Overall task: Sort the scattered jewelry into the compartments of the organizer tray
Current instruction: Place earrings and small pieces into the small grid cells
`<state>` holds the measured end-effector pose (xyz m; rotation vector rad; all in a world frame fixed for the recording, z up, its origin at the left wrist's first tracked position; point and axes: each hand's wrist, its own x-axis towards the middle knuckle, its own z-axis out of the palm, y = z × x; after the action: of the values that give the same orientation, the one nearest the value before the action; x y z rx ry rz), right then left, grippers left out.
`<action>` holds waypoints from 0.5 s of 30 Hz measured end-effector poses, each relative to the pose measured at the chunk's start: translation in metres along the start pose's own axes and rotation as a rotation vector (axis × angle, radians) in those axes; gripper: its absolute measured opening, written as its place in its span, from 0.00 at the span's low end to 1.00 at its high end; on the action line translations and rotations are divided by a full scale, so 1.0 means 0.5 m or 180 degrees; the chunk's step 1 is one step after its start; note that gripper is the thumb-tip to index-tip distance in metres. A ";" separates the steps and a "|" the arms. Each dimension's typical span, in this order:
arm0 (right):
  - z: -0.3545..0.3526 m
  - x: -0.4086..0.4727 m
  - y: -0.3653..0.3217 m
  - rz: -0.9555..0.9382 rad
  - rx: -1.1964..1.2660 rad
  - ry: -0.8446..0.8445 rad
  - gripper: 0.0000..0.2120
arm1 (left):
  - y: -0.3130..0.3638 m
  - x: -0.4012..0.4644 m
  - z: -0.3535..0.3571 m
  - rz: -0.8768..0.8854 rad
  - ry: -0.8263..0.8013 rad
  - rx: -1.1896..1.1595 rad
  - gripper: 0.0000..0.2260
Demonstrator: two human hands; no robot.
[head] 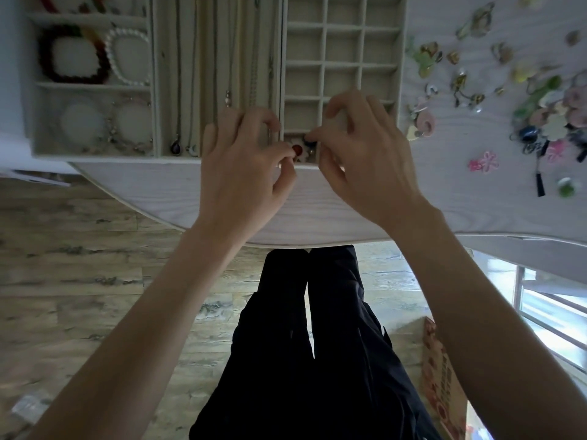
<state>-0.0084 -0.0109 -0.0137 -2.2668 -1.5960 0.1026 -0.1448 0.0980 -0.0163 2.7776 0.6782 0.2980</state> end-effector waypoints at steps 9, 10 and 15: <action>-0.035 -0.037 0.004 0.0615 0.0476 0.0565 0.09 | 0.050 0.019 -0.002 0.0183 0.0451 -0.0508 0.06; -0.047 -0.052 0.011 0.0747 0.0509 0.0697 0.09 | 0.072 0.026 -0.004 0.0211 0.0468 -0.0735 0.07; -0.115 -0.157 0.083 0.1608 0.0475 0.1102 0.10 | 0.208 0.088 0.027 0.0321 -0.0242 -0.2011 0.10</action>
<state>0.0158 -0.1100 0.0146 -2.3581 -0.8001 -0.0401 -0.0594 0.0270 0.0085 2.2046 0.3436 0.3519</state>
